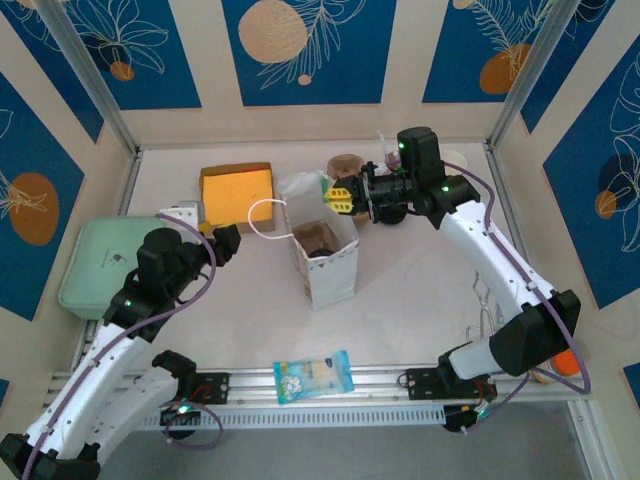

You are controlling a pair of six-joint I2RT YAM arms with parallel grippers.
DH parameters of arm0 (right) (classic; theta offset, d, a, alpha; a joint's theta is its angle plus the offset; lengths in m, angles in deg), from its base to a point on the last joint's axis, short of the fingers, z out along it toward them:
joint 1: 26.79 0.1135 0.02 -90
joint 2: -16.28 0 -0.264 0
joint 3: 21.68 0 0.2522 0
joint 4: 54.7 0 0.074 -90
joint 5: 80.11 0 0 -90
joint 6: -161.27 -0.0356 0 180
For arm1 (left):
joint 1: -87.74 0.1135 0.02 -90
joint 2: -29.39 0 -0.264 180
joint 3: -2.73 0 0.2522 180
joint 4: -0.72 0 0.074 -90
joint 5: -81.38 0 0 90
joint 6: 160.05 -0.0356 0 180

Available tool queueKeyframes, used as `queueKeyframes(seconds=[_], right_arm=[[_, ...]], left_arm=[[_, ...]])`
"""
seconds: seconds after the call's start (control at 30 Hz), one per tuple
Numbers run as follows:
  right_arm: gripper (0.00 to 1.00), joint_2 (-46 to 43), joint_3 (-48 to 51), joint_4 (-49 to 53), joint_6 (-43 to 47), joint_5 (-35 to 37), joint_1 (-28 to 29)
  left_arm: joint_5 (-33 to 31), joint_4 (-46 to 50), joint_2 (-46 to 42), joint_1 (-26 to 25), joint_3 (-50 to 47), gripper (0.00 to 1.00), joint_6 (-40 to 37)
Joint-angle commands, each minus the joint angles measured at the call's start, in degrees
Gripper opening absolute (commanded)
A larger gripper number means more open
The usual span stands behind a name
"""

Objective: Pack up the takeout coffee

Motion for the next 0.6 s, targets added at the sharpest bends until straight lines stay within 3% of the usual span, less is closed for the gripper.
queueKeyframes(seconds=[0.0,0.13,0.57], right_arm=[[0.19,0.9,-2.9,-0.1,0.7,-1.9,-0.4],[0.24,1.7,-4.2,-0.1,0.7,-1.8,-1.0],[0.25,4.0,-7.8,2.9,4.4,-1.2,-2.0]], left_arm=[[-1.0,0.5,-0.6,0.5,1.2,0.68,-1.6],[-1.0,0.5,-0.6,0.6,1.3,0.68,-1.7],[-1.5,1.0,-0.8,0.6,1.2,0.68,-2.0]])
